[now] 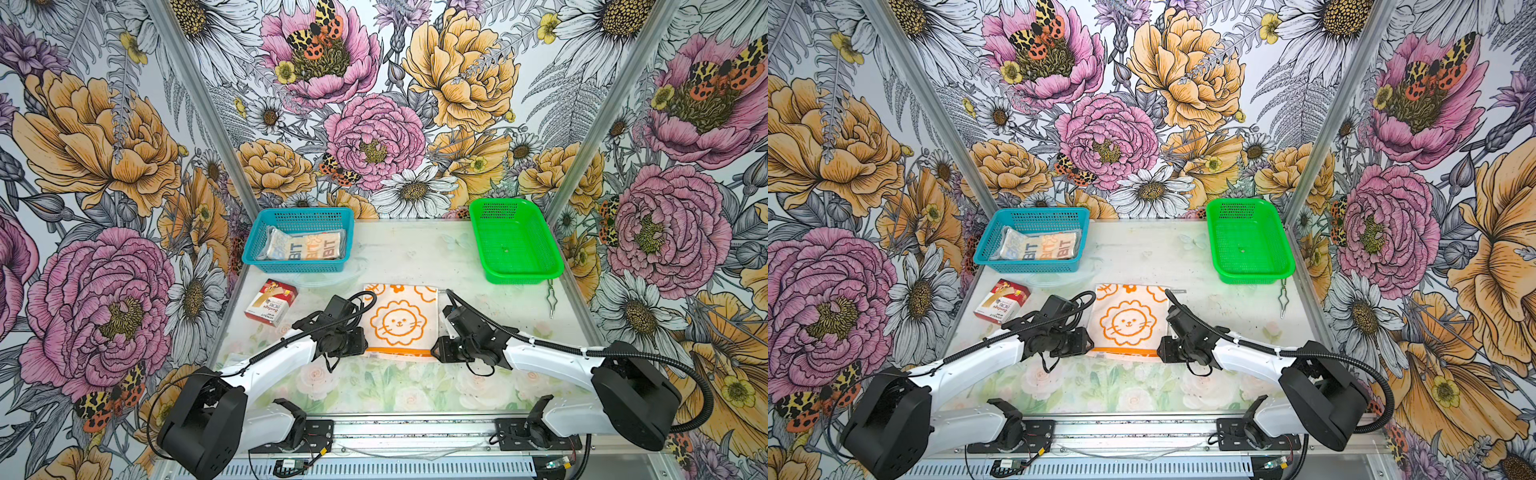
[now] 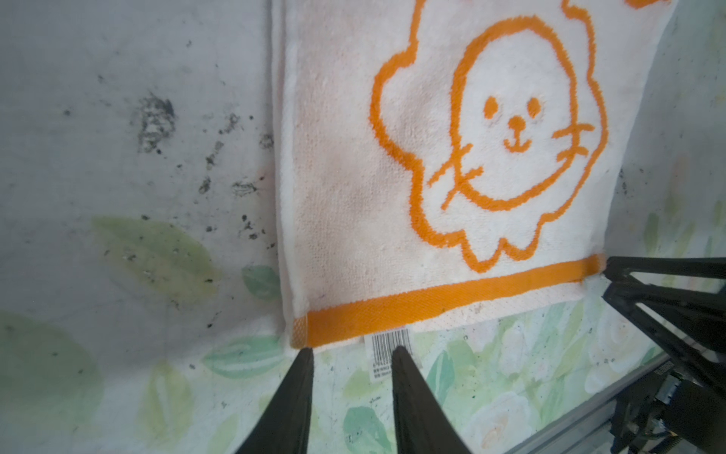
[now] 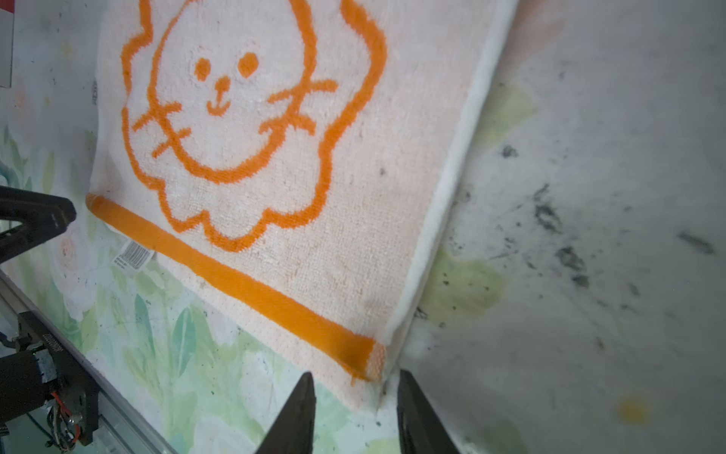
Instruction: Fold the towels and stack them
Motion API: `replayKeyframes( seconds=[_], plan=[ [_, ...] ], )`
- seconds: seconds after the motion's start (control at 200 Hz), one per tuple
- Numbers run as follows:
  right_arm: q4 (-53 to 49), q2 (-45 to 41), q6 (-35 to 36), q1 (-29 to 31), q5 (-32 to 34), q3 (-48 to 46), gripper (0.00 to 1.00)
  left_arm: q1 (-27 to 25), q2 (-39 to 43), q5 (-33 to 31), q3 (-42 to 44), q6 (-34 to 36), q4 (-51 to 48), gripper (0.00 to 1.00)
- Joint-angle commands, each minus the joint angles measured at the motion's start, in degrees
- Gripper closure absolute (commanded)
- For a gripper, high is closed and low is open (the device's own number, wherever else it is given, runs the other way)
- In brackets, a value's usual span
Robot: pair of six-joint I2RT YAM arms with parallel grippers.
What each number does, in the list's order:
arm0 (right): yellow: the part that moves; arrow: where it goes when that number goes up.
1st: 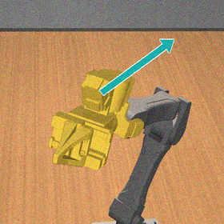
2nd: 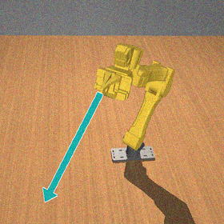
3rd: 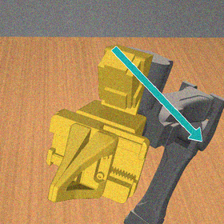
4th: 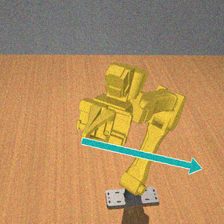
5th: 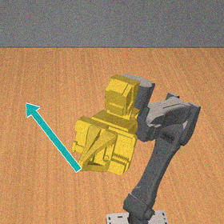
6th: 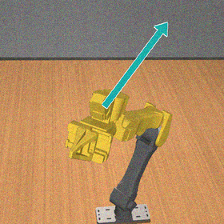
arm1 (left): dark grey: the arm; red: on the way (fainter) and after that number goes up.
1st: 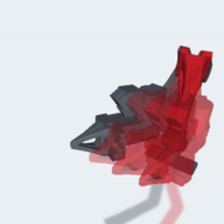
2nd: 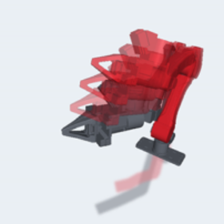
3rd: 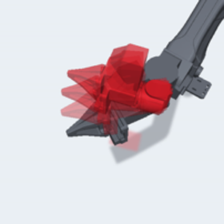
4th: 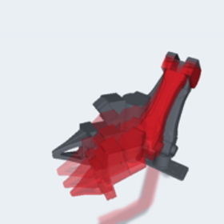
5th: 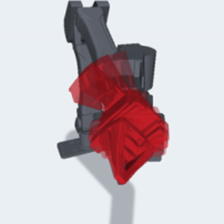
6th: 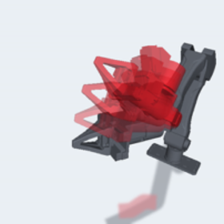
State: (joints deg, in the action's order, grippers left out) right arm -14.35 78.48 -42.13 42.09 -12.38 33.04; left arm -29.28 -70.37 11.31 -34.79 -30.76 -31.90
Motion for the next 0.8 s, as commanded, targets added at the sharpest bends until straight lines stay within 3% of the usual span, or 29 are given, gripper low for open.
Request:
replayKeyframes(
  seconds=[0.0,0.37,0.64,0.79],
  plan=[
    [0.06,1.57,-0.67,0.37,1.45,0.94,0.63,0.45,-1.66,-0.70,-1.85,-0.19,1.23,0.65],
    [0.07,3.34,-0.26,0.45,1.85,2.65,0.72,0.35,-3.16,-0.84,-2.04,-0.15,1.67,0.69],
    [-0.06,3.18,-0.27,0.40,1.62,3.33,0.89,1.02,0.69,-3.92,-1.26,0.06,0.70,0.67],
    [-0.38,3.09,-0.44,0.39,0.87,3.78,0.85,1.93,-0.03,-3.59,-0.99,1.01,0.32,0.67]
  ],
)
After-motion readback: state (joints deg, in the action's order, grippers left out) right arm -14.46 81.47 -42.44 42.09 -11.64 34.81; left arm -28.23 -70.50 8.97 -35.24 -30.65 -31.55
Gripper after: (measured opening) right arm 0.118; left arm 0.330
